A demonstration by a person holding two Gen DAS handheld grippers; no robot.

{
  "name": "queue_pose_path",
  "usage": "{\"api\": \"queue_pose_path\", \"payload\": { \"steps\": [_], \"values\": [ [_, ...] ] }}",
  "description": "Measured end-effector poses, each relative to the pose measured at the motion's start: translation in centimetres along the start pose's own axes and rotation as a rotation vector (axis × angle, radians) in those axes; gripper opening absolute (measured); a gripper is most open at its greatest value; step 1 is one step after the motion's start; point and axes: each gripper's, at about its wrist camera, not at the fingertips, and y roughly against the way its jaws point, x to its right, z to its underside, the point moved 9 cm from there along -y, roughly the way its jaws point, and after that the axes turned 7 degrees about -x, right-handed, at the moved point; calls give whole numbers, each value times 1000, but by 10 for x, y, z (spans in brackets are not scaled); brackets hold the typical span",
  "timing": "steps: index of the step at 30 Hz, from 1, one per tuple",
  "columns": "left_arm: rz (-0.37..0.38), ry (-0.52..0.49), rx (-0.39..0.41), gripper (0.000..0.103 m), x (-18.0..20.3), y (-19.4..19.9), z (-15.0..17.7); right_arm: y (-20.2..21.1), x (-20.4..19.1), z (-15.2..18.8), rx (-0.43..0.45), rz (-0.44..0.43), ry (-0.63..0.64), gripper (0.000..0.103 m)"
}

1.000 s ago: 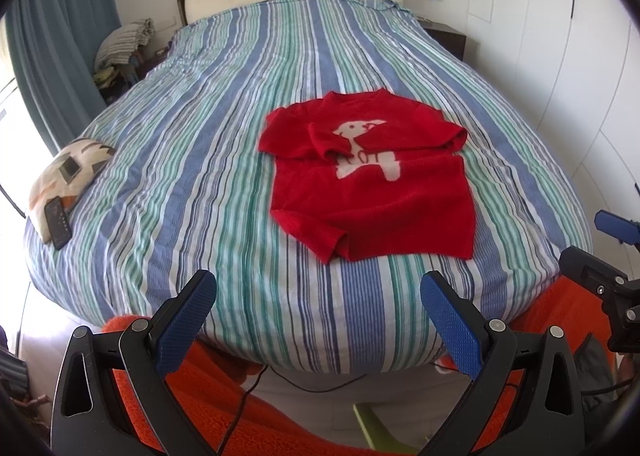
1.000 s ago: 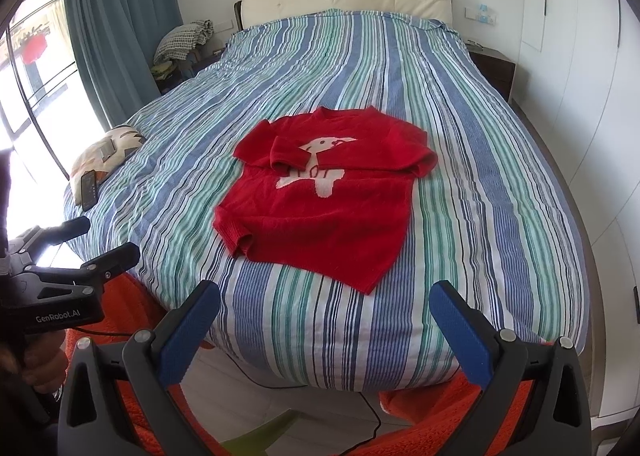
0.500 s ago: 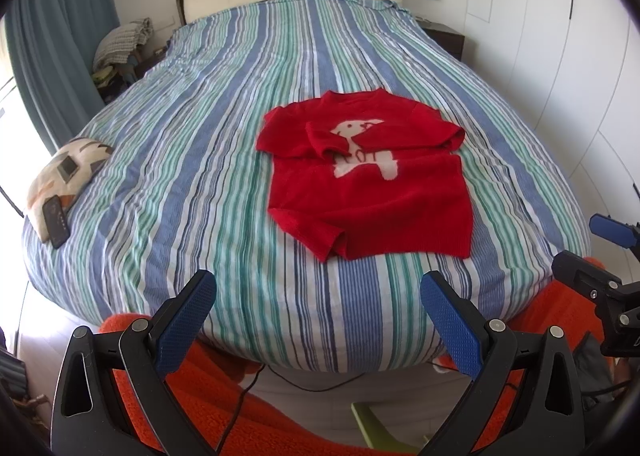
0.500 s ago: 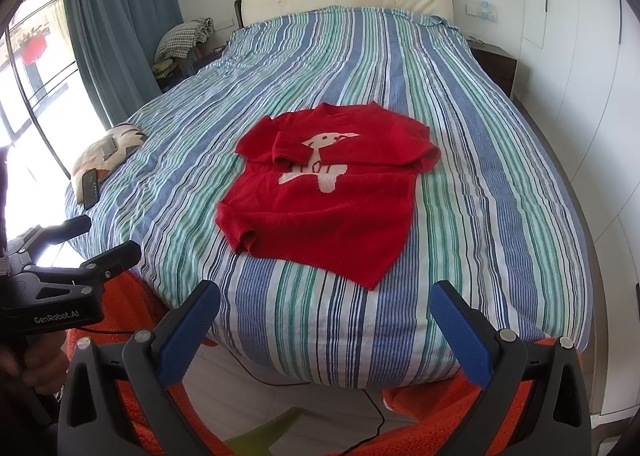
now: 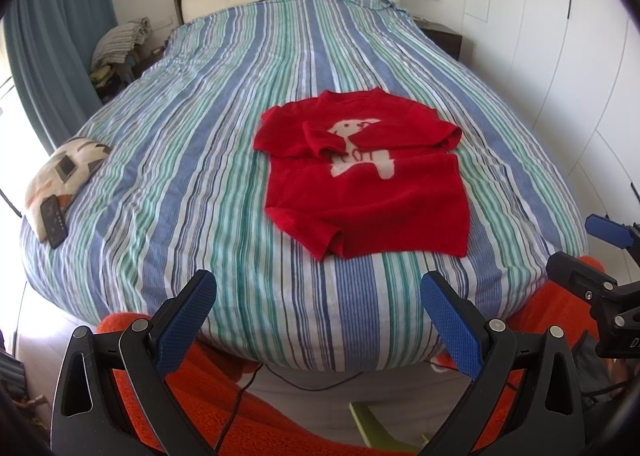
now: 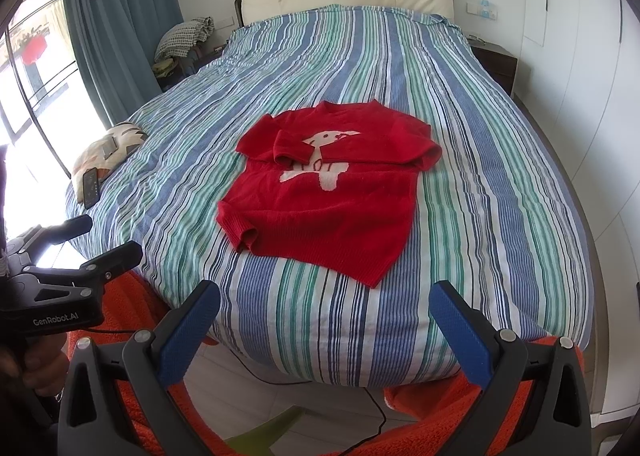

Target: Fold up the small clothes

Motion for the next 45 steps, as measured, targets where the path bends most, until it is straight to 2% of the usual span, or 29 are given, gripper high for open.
{"api": "queue_pose_path", "payload": {
  "steps": [45],
  "values": [
    [4,-6,-9,102,2,-4,4,-9,-2,7,-23,-6,-7,103]
  ]
}}
